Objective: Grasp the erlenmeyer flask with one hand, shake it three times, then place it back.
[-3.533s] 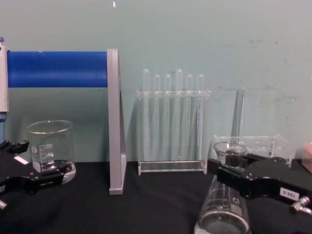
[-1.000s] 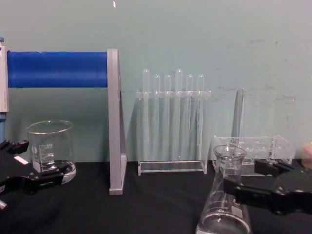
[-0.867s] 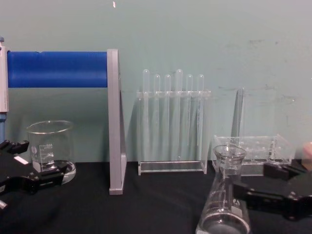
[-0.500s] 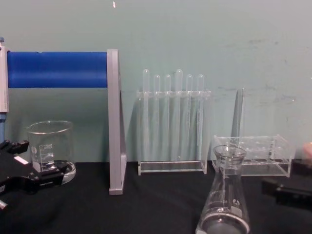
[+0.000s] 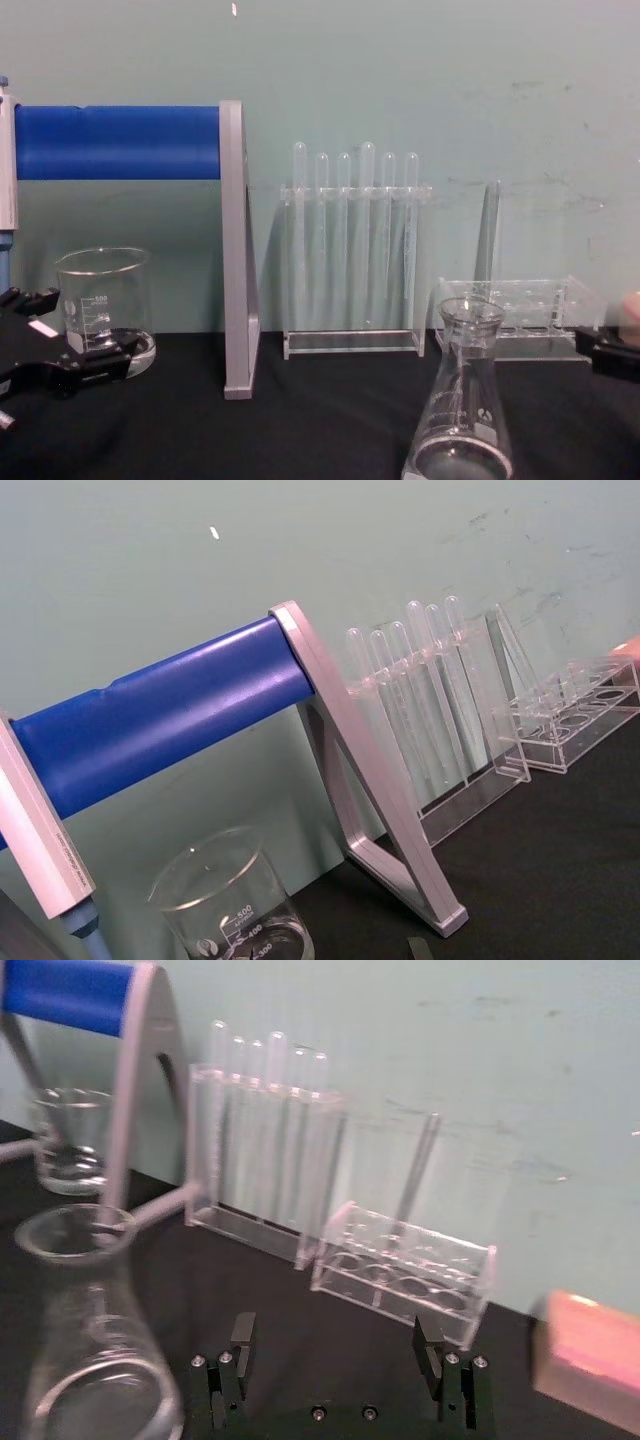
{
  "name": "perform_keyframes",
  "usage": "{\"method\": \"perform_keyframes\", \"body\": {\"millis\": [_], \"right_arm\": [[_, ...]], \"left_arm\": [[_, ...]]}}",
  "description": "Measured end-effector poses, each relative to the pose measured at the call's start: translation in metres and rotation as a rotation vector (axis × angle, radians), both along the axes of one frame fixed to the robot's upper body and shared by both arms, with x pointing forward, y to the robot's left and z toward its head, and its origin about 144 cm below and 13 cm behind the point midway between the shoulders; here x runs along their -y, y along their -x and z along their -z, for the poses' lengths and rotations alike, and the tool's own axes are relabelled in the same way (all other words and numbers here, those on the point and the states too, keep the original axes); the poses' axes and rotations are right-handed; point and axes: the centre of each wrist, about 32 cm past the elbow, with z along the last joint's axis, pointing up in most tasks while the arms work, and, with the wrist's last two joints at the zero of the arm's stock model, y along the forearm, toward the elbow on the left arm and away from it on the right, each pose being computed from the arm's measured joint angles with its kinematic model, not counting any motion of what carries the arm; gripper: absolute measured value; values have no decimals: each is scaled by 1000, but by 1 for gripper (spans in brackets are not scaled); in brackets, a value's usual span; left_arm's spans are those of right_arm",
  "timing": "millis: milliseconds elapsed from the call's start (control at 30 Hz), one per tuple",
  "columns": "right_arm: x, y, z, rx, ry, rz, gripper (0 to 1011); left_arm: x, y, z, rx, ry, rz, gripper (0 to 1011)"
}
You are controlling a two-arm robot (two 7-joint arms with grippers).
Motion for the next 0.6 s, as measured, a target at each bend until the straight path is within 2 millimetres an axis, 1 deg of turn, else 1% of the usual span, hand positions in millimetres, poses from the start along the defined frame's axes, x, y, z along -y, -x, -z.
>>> {"method": "perform_keyframes", "body": {"millis": [267, 433, 600], "right_arm": [[-7, -12, 10, 59, 111, 101, 1000], [-11, -16, 15, 87, 172, 138, 1000], [-12, -18, 17, 94, 189, 148, 1000]], "left_arm": [[0, 0, 0, 0, 0, 0, 1001], [0, 0, 0, 0, 0, 0, 1001], [0, 0, 0, 0, 0, 0, 1001]]}}
